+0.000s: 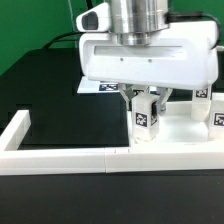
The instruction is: Assemble square table
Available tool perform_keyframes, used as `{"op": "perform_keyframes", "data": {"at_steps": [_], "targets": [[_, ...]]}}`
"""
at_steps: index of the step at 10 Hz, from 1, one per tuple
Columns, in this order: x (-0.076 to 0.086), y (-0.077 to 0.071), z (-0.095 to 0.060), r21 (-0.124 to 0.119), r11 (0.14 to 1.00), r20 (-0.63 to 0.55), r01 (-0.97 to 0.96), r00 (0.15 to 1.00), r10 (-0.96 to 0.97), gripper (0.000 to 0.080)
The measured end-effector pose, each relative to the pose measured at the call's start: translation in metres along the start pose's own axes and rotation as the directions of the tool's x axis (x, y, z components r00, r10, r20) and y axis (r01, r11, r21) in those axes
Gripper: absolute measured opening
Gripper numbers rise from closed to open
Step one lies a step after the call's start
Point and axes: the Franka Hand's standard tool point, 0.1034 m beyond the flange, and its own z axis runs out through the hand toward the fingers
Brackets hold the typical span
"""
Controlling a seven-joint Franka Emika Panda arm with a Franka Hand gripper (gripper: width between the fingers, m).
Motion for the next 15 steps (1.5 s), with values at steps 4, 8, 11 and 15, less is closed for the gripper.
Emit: {"op": "perform_keyframes", "data": {"at_steps": [4, 8, 11, 15], "targets": [[0.0004, 0.0024, 0.0007, 0.0, 0.803, 0.098, -0.596, 0.799, 0.593, 0.029], [-0.0032, -0.0001, 0.0025, 0.002, 0.814, 0.092, -0.581, 0.811, 0.578, 0.0568], [-0.0015, -0.0009, 0.0005, -0.005, 0.999, 0.071, -0.046, 0.996, 0.046, 0.0638], [0.0016, -0.0031, -0.0003, -0.017, 0.943, 0.032, 0.333, 0.943, -0.332, 0.0649]]}}
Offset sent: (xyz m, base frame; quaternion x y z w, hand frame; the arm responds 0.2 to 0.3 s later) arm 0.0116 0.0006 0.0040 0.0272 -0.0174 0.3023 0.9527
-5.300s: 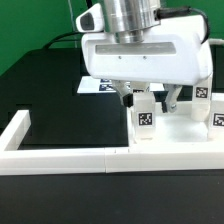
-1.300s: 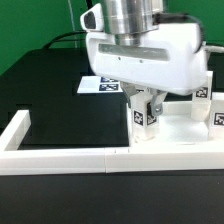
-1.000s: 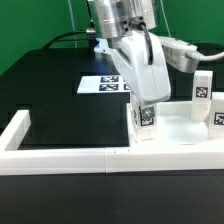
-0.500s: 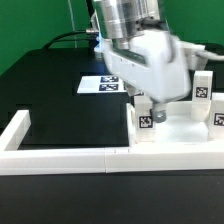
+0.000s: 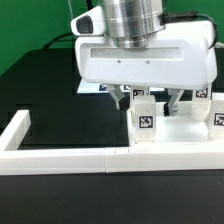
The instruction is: Assemble square table
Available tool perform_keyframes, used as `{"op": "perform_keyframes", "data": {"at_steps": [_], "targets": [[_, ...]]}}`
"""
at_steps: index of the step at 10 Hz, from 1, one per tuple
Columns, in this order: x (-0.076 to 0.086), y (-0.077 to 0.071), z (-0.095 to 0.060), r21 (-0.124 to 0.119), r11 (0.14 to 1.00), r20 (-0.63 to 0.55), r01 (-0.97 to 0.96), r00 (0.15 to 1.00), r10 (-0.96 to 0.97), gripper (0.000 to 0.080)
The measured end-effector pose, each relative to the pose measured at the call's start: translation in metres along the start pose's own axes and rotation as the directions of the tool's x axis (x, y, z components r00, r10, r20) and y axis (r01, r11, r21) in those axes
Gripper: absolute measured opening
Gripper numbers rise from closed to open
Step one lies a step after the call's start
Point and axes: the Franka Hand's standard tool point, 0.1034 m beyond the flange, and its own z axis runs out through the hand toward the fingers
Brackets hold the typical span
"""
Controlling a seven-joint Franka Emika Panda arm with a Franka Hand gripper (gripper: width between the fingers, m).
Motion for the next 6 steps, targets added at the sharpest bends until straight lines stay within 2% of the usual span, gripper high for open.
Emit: {"op": "perform_keyframes", "data": {"at_steps": [1, 2, 4, 5, 6], "targets": [[0.0017, -0.0035, -0.0006, -0.024, 0.982, -0.021, 0.185, 0.982, -0.186, 0.0649], [0.0062, -0.0028, -0.0011, -0.027, 0.944, -0.038, 0.329, 0.943, -0.33, 0.0649], [0.006, -0.0031, -0.0011, -0.026, 0.953, -0.039, 0.303, 0.952, -0.303, 0.0626], [0.0062, -0.0027, -0.0011, -0.026, 0.953, -0.039, 0.301, 0.953, -0.302, 0.0437], [0.006, -0.0032, -0.0011, -0.022, 0.969, -0.04, 0.247, 0.968, -0.247, 0.0437]]}}
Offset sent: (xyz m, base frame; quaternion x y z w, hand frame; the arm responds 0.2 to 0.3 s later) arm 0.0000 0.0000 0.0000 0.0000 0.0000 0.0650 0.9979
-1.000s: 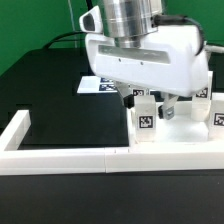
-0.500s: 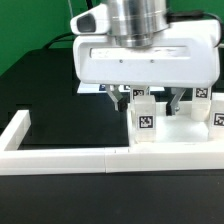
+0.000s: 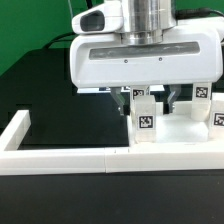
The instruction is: Assemble square table
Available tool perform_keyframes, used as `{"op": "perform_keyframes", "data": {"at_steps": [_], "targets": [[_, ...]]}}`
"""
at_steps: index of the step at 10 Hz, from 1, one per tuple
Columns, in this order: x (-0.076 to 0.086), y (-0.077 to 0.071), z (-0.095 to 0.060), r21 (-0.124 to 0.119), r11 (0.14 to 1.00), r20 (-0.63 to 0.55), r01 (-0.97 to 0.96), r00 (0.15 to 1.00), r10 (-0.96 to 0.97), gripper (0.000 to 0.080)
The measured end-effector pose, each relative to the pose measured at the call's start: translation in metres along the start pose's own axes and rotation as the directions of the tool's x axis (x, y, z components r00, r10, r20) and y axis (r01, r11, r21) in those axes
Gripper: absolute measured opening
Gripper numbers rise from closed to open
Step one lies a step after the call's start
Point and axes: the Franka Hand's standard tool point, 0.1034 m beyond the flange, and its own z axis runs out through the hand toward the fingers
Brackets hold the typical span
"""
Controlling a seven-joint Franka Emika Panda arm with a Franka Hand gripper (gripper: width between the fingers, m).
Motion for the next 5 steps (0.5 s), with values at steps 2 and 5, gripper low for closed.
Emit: {"op": "perform_keyframes", "data": {"at_steps": [2, 5], "targets": [[0.0005, 0.0025, -0.0002, -0.002, 0.991, -0.001, -0.131, 0.991, 0.131, 0.0291], [-0.0001, 0.0069, 0.0006, 0.0, 0.91, 0.002, -0.414, 0.91, 0.414, 0.0291]]}}
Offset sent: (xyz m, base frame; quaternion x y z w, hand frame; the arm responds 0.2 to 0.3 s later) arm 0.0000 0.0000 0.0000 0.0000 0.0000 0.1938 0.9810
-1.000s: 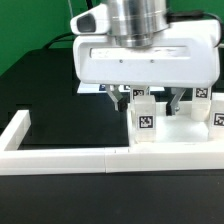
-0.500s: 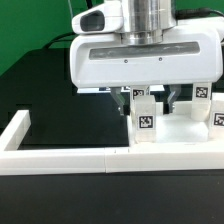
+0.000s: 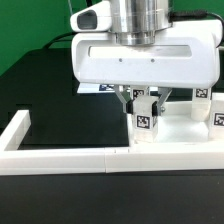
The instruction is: Assemble square table
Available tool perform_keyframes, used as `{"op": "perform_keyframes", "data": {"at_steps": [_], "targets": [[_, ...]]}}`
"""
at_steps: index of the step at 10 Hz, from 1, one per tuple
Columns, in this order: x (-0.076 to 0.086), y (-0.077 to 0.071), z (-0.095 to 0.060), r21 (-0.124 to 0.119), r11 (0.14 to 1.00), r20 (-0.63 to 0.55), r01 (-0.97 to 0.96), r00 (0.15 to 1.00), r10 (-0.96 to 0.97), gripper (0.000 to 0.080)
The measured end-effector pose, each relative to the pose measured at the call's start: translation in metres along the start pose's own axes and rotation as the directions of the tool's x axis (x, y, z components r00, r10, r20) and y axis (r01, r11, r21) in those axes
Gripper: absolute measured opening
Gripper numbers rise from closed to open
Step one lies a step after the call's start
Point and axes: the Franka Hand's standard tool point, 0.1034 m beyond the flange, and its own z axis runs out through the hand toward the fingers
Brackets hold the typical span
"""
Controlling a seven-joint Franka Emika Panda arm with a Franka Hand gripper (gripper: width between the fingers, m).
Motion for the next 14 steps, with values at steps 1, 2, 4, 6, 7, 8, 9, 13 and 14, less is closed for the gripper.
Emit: {"op": "perform_keyframes", "data": {"at_steps": [1, 2, 4, 6, 7, 8, 9, 13, 14], "targets": [[0.001, 0.004, 0.0, 0.01, 0.982, 0.012, -0.187, 0.982, 0.186, 0.0291], [0.0, 0.005, 0.0, 0.009, 0.934, 0.037, -0.358, 0.933, 0.357, 0.0291], [-0.001, 0.009, 0.0, 0.007, 0.802, 0.085, -0.597, 0.8, 0.595, 0.0291], [-0.002, 0.01, 0.0, -0.006, 0.681, 0.101, -0.732, 0.677, 0.729, 0.0291], [-0.002, 0.01, 0.0, -0.014, 0.645, 0.103, -0.764, 0.64, 0.761, 0.0292], [-0.002, 0.01, 0.0, -0.014, 0.654, 0.103, -0.756, 0.649, 0.753, 0.0292], [-0.003, 0.01, 0.0, -0.011, 0.672, 0.103, -0.74, 0.668, 0.737, 0.0301], [-0.011, -0.003, 0.003, 0.002, 0.975, 0.057, -0.222, 0.973, 0.222, 0.0622], [-0.01, -0.001, 0.002, 0.003, 0.98, 0.057, -0.198, 0.979, 0.197, 0.0622]]}}
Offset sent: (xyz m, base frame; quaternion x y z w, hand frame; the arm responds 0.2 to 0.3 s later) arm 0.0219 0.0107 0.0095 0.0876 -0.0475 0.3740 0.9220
